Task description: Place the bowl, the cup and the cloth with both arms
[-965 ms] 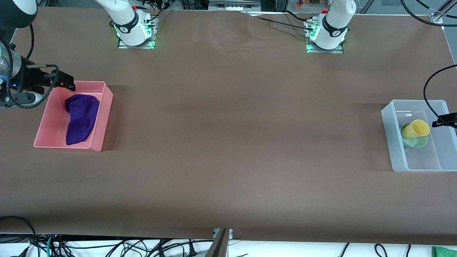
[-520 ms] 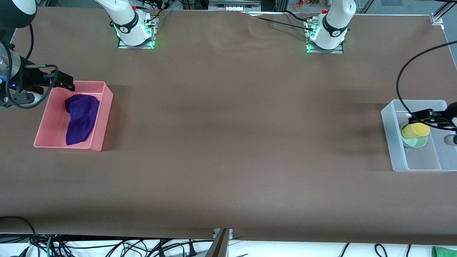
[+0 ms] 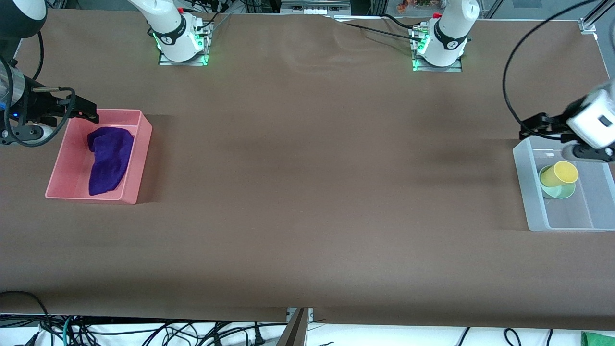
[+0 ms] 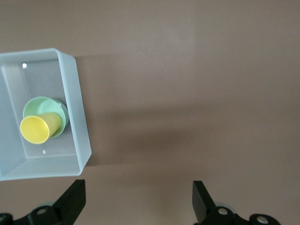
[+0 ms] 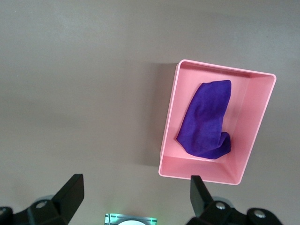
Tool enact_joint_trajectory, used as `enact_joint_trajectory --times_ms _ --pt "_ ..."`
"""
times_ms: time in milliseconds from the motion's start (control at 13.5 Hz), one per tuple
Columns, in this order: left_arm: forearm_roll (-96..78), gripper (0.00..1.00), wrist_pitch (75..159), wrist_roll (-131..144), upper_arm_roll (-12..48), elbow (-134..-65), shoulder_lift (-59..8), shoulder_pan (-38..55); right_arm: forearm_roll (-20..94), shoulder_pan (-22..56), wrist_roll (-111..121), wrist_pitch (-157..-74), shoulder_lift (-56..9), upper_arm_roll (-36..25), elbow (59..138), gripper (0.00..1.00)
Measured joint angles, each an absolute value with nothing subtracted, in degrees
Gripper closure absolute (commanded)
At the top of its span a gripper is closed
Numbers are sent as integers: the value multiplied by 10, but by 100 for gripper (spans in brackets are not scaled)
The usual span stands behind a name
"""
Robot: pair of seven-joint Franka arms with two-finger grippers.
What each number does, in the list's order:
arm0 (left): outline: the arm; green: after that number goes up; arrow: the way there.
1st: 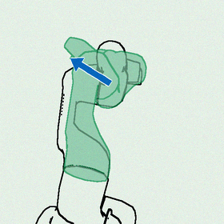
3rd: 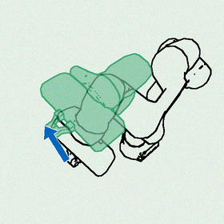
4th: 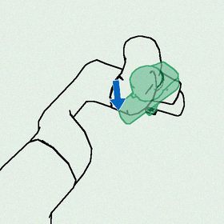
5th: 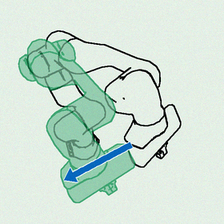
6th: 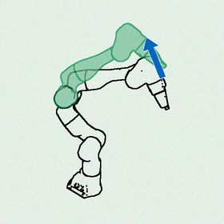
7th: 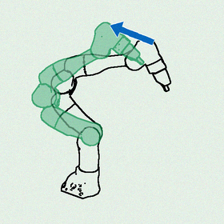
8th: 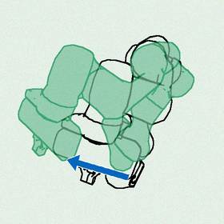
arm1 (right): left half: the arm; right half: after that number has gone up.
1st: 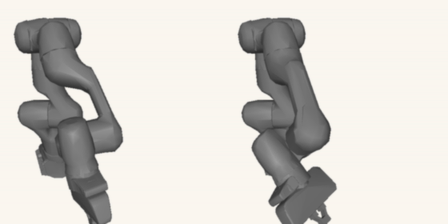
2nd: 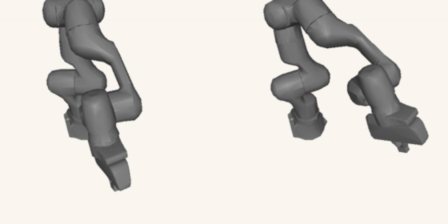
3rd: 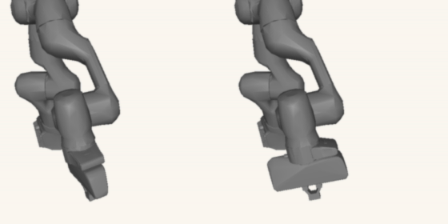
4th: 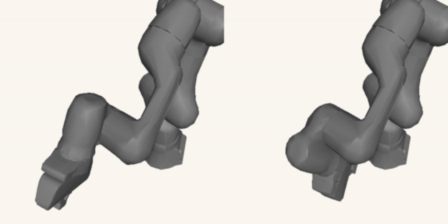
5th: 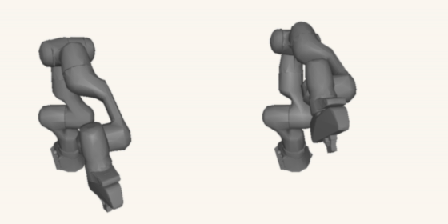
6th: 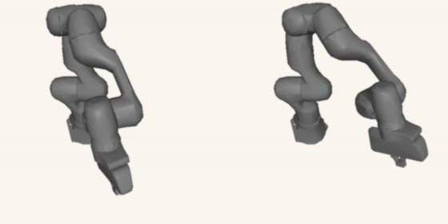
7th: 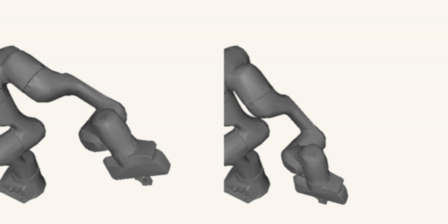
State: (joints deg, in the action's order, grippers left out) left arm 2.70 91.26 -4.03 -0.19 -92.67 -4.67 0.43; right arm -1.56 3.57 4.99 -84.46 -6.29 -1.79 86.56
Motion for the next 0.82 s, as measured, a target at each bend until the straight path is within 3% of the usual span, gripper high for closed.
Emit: enact_joint_trajectory --times_ms 149,817 --pt "27 0 936 -35 11 -963 -14 0 -16 36 50 -845 -63 -18 866 0" --pt "-10 0 914 -22 17 -962 3 1 -16 34 50 -845 -63 -19 865 0"
